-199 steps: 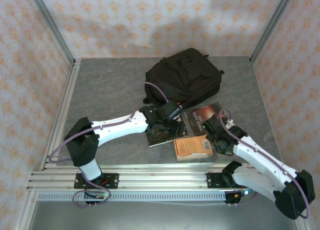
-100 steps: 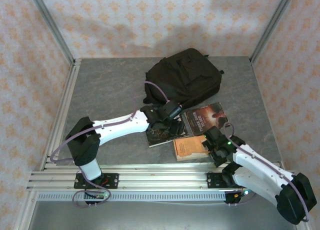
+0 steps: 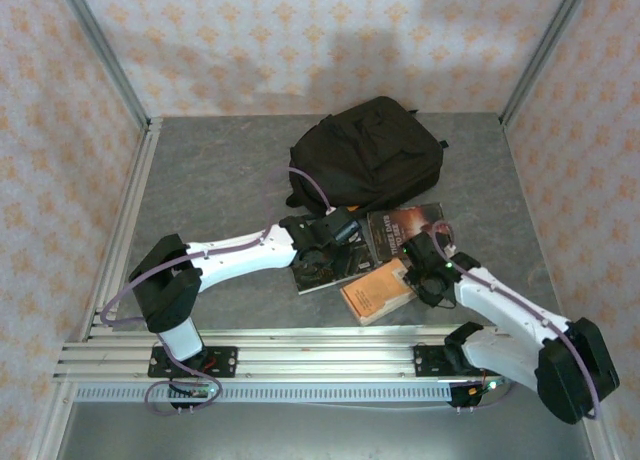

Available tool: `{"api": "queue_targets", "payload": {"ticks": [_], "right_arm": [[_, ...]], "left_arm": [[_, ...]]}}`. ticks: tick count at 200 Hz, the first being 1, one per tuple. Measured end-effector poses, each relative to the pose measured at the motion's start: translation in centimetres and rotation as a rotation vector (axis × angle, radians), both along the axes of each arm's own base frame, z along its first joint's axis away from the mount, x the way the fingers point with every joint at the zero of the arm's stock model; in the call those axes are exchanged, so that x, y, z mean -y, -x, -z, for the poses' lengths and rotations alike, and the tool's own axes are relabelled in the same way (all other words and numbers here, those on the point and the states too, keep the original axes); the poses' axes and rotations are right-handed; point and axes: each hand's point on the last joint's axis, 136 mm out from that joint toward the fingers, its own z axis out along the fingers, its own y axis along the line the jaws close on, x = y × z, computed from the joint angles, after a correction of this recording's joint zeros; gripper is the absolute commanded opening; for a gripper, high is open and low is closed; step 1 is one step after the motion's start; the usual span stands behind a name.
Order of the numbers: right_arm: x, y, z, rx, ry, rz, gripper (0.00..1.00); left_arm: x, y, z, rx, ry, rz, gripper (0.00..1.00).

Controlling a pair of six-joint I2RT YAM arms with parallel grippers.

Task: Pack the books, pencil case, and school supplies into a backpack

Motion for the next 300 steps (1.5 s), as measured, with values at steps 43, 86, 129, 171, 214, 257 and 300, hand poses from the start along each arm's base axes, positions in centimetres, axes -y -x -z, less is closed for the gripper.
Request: {"api": "queue_targets", "payload": {"ticks": [43,86,129,171,214,257,300], "right_arm": [[-1.4,-3.9,-1.0,-0.011,0.003,-0.12,0.0],[-3.4,-5.7,-1.9,0.03,-0.068,-0.195,0.0],[-4.2,-5.8,-1.8,0.039,-0.129,-0.204,0.0],[-4.8,-6.1,-2.1,0.042,-0.186,-0.221,0.0],[-6.1,-6.8,-3.8,0.081,-0.234,-0.28,0.0],[-6.9,-6.9,-5.1,0.113,-0.262,-0.335,0.0],[-7.9,-7.5,-8.2,0.185,-0.304,-0.392,0.0]], "left_arm": [[-0.3,0.2,0.6,-0.014,-0.003,-0.012,0.57],[-0.6,0.7,1.8,-0.04,0.001,-0.032,0.57],[-0.4,0.7,2.4,-0.067,0.025,-0.054,0.58],[-1.1,-0.2,3.6,-0.112,0.064,-0.112,0.56],[-2.5,-0.1,4.9,-0.155,0.094,-0.148,0.61],[-3.2,-0.6,3.6,-0.154,0.17,-0.167,0.62],[-3.3,-1.2,1.2,-0.109,0.221,-0.17,0.64]]}}
